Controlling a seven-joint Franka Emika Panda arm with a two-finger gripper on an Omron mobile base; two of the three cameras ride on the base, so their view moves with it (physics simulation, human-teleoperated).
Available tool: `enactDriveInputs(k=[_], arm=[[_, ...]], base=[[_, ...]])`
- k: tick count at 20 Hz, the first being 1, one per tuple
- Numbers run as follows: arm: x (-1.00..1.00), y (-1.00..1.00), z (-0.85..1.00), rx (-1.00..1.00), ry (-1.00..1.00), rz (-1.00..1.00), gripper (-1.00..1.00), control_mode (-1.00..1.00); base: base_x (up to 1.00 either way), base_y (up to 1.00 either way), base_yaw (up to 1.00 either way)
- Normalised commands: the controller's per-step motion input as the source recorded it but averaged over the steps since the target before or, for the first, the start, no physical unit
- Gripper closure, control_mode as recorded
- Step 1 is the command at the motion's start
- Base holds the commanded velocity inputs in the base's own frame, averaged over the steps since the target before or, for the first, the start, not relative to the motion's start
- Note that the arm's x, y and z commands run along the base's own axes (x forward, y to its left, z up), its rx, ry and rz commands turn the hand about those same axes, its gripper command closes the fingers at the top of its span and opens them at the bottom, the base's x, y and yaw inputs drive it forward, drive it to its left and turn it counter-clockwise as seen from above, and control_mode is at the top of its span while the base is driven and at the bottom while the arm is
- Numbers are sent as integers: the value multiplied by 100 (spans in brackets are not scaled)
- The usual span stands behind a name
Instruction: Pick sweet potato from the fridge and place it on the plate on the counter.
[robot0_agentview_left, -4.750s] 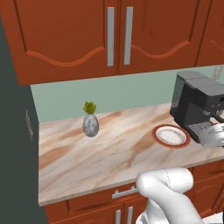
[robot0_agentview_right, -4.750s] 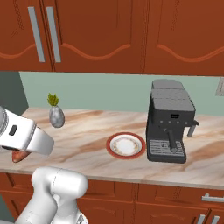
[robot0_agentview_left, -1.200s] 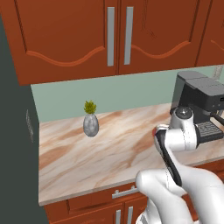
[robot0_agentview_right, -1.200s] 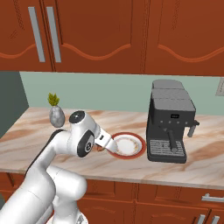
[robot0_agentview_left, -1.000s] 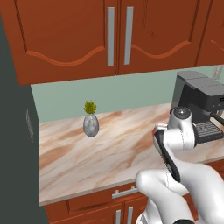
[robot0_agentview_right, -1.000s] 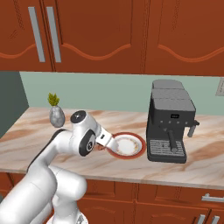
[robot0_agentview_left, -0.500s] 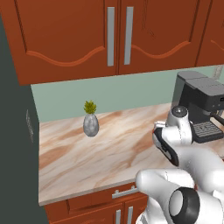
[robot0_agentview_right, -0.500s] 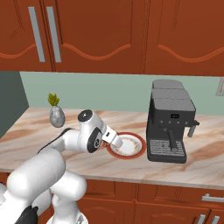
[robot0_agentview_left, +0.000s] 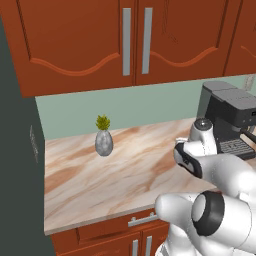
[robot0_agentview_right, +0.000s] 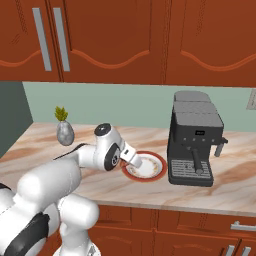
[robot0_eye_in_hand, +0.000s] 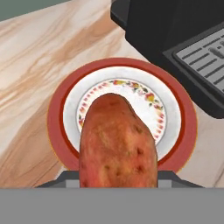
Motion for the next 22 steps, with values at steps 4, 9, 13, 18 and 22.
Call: enactDriveInputs(k=[4, 9, 13, 18, 22], arm=[[8, -5, -20, 4, 6, 0, 100, -100], [8, -8, -24, 2, 2, 0, 100, -100], [12, -4, -27, 0, 0, 0, 100, -100], [13, -2, -24, 0, 0, 0, 100, -100], [16, -3, -18, 0, 0, 0, 100, -100]], base=[[0, 0, 0], [0, 0, 0], [0, 0, 0], [0, 0, 0], [0, 0, 0]])
